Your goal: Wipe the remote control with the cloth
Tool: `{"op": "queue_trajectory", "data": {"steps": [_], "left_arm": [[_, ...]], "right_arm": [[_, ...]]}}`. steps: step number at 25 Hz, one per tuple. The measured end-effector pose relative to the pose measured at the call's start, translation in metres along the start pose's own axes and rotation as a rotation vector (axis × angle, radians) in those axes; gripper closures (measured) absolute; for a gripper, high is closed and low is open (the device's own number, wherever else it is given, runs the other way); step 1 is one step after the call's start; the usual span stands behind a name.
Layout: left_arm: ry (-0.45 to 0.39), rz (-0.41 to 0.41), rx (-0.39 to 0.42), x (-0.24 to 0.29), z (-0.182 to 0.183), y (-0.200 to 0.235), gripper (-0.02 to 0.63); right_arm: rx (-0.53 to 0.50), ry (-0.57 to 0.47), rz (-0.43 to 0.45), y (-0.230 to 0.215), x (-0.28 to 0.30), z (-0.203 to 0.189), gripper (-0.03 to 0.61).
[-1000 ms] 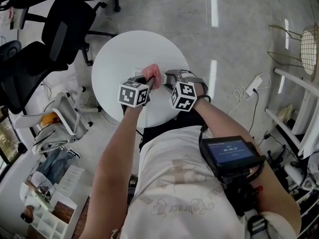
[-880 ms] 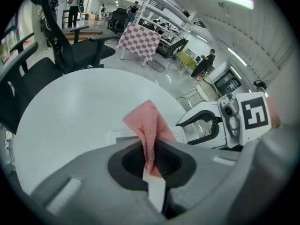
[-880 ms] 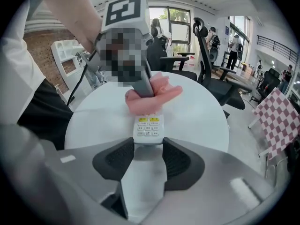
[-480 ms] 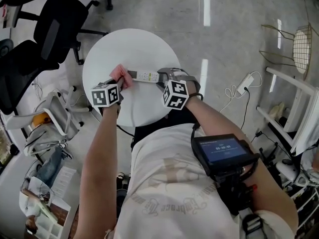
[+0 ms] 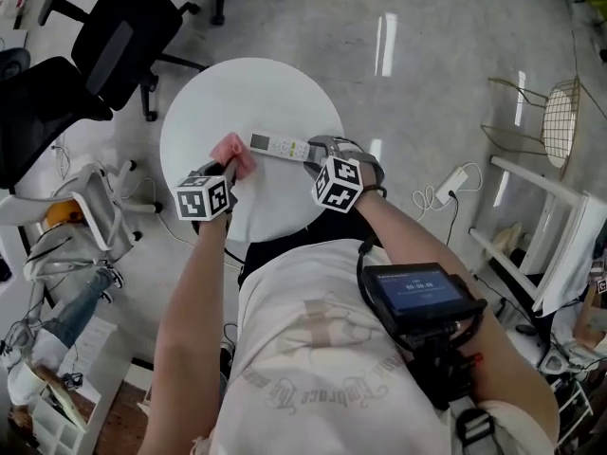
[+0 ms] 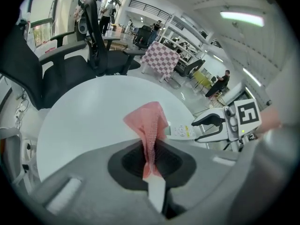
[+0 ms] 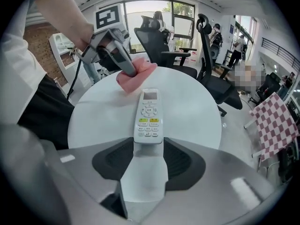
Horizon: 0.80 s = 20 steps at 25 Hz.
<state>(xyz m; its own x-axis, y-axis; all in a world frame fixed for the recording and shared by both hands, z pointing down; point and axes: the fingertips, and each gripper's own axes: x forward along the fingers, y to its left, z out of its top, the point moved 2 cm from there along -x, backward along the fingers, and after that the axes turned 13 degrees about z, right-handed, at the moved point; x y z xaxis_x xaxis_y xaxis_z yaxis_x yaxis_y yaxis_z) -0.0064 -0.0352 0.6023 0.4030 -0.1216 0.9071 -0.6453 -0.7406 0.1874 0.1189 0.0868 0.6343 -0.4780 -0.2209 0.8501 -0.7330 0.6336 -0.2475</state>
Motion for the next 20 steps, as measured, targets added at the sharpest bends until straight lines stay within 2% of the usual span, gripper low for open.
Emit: {"op": "queue_trajectory", "data": {"steps": [7, 11, 14, 20], "left_arm": [[-0.134, -0.083, -0.040, -0.039, -0.021, -0.019, 0.595], [-0.176, -0.084, -0.099, -0.052, -0.039, -0.021, 0.595], [-0.197, -0.087, -0.142, -0.061, -0.054, -0.021, 0.595], [-0.234, -0.109, -0.208, -0.077, -0.080, -0.016, 0.595]], "right_arm": [[0.017, 0.014, -0.024, -0.002, -0.013, 0.012, 0.371], [0.000, 0.045, 0.000, -0.005, -0.010, 0.021, 0.367], [0.024, 0.071, 0.020, -0.007, -0.004, 0.029, 0.344], [0.045, 0.217, 0.015, -0.011, 0.012, 0.034, 0.317]]}}
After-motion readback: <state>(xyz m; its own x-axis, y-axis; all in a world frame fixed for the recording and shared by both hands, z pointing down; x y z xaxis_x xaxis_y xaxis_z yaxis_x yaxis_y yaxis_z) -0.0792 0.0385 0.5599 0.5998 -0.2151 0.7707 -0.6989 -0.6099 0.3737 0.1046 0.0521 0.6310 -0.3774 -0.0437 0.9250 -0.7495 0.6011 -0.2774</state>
